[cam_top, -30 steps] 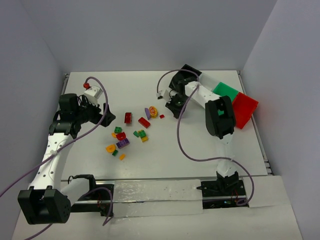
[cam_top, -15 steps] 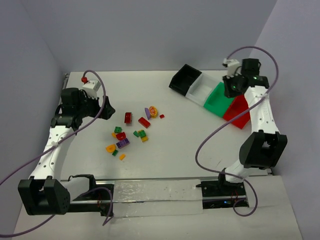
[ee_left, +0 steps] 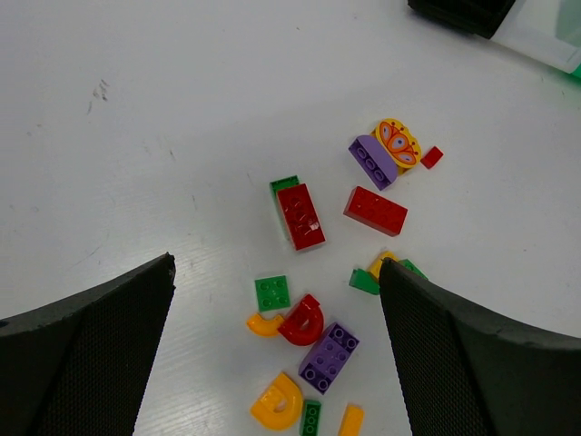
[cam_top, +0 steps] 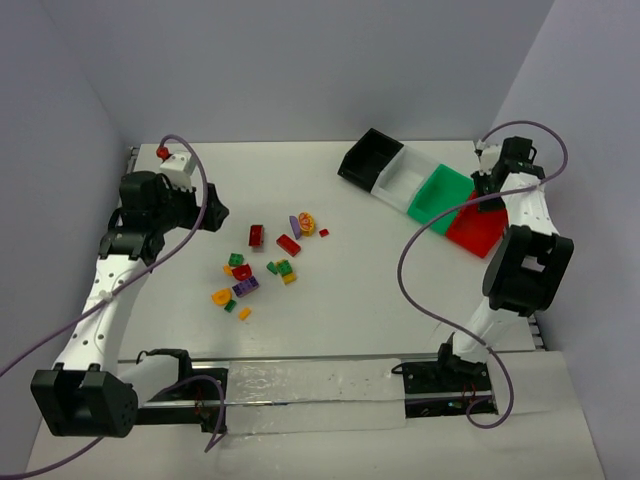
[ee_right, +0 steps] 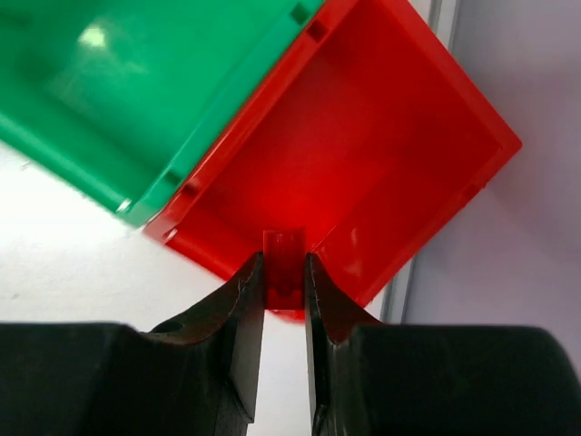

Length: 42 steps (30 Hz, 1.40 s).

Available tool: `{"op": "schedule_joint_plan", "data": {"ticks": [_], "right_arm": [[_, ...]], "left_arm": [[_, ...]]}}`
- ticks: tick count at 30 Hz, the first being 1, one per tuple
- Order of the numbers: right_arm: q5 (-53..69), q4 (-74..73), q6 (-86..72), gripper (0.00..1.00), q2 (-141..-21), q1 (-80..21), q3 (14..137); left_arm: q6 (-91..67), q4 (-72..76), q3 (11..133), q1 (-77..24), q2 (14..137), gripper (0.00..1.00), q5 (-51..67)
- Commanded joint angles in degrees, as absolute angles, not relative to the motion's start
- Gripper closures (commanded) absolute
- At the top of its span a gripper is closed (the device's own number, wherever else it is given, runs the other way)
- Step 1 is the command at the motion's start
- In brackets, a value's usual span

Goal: Sort the legos into containers by color

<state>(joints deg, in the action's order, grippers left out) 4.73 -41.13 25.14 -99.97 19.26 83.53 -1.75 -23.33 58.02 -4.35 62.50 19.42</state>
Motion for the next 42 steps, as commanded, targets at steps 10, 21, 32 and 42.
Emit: {"op": "schedule_joint_plan", "data": {"ticks": [10,21,32,42], "right_arm": [[6.98,-41.41,23.47,0.23,-101.01,19.41,87.88],[19.11,-40.22,15.7,0.24,-91.92,-9.02,84.85],[29.69,-43.73,36.64,0.33,-113.01,-22.85,93.88],[27.94,-45.88,47.47,0.31,-122.97,-24.73,102.81]], "left_arm": [[-1.4,-21.27,58.01,-4.57,59.24,0.01,17.24],[2.35,-19.69,54.99,-5.1,59.12,0.02,22.69],[8.04,-22.25,53.47,-5.27,56.17,0.01,33.1],[10.66,-24.82,53.67,-5.24,57.37,0.01,36.59]]}}
